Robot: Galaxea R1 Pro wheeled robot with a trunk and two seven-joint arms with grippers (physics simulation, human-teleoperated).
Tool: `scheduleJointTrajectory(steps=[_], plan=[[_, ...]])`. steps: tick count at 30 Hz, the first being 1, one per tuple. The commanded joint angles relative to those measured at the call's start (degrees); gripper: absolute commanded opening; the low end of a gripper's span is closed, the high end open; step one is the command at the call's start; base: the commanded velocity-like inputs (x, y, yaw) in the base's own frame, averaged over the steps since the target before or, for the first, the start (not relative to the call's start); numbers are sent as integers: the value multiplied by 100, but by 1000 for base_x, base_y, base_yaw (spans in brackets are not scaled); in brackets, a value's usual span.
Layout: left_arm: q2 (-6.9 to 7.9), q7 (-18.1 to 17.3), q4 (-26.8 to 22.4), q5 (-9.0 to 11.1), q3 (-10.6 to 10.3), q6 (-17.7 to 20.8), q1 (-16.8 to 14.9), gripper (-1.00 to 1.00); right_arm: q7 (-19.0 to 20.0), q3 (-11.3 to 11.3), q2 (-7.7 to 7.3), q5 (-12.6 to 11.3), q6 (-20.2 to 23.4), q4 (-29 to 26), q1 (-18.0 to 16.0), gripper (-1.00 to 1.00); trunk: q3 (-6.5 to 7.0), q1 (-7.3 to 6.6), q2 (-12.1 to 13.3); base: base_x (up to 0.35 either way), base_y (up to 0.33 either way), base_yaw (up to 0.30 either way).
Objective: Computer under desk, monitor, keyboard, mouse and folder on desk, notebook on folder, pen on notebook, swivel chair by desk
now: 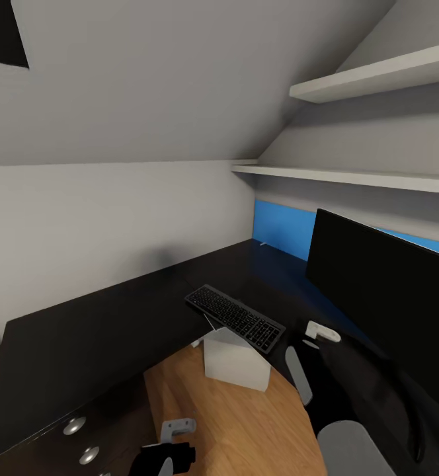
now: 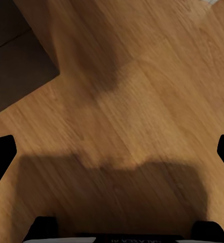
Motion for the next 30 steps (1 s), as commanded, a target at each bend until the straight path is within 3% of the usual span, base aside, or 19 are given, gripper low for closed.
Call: scheduleJointTrajectory(steps=[1, 2, 5, 8, 10, 12, 15, 18, 21, 24, 30], plan=[[3, 53, -6, 60, -13, 13, -3, 100, -79, 62, 8, -47, 80, -96, -2, -100, -7, 0, -4, 0, 0, 0], [7, 61, 28, 44, -12, 6, -3, 100, -277, 337, 27, -70, 293, -402, 1, -100, -7, 0, -4, 0, 0, 0], [55, 66, 184, 35, -11, 0, -4, 100, -363, 578, 76, -130, 433, -703, 2, -100, -7, 0, -4, 0, 0, 0], [172, 59, 682, 27, -11, -120, -3, 100, -412, 853, 169, -393, 532, -938, 2, -100, -7, 0, -4, 0, 0, 0], [204, 42, 1257, 26, -11, -546, -3, 100, -427, 1139, 169, -574, 551, -979, 6, -100, -7, 0, -4, 0, 0, 0], [217, 29, 1888, 25, -11, -1235, -4, 100, -430, 1446, 169, -742, 539, -979, 25, -100, -7, 0, -4, 0, 0, 0], [232, 19, 2636, 25, -11, -2121, -7, 100, -441, 1696, 169, -849, 536, -989, 144, -100, -7, 0, -4, 0, 0, 0], [308, 6, 3572, 19, -15, -3032, -4, 100, -453, 1804, 169, -875, 533, -1008, 361, -100, -7, 0, -4, 0, 0, 0], [334, 14, 3886, 23, -12, -3819, -3, 100, -441, 1829, 169, -882, 525, -1002, 431, -100, -7, 0, -4, 0, 0, 0], [346, 19, 3952, 29, -11, -4043, -3, 100, -416, 1833, 169, -875, 509, -993, 507, -100, -7, 0, -4, 0, 0, 0], [362, 36, 3981, 33, -11, -4130, -4, 100, -412, 1846, 169, -881, 496, -994, 544, -100, -7, 0, -4, 0, 0, 0]])
